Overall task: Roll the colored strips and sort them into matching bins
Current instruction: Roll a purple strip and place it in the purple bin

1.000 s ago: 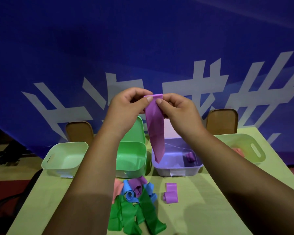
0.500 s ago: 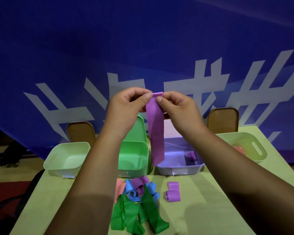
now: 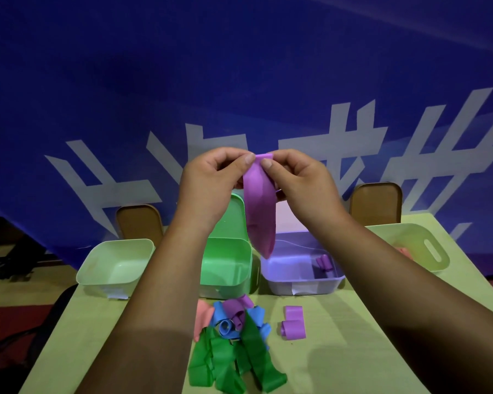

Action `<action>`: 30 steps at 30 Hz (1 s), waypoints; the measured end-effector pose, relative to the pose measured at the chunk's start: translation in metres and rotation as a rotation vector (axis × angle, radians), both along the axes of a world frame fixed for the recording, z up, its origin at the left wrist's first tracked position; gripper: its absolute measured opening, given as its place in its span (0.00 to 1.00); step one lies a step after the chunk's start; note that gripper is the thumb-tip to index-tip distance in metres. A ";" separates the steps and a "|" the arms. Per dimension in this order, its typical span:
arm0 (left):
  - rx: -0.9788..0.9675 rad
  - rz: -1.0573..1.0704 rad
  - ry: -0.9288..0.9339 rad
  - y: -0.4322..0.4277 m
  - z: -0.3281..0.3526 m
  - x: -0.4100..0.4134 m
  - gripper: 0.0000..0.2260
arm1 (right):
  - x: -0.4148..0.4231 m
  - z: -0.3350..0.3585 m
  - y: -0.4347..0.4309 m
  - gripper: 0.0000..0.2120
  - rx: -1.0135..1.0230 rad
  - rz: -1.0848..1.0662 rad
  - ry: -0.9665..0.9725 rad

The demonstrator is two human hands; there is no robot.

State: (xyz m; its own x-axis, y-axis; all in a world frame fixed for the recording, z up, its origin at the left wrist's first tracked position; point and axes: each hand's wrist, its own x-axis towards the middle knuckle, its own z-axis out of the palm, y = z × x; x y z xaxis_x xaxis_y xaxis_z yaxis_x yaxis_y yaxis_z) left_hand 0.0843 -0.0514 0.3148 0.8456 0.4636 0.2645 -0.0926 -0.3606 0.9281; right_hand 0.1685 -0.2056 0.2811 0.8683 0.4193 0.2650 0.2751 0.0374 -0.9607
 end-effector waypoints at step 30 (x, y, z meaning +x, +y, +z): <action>-0.161 -0.023 0.008 -0.005 0.001 0.008 0.05 | 0.008 0.000 -0.003 0.05 -0.038 -0.022 -0.029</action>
State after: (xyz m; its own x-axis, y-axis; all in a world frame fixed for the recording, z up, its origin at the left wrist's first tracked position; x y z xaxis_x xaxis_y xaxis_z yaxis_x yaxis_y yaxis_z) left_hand 0.0919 -0.0567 0.3158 0.8584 0.4797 0.1817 -0.0917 -0.2049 0.9745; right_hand 0.1769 -0.2088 0.2812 0.8697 0.4103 0.2743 0.3030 -0.0051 -0.9530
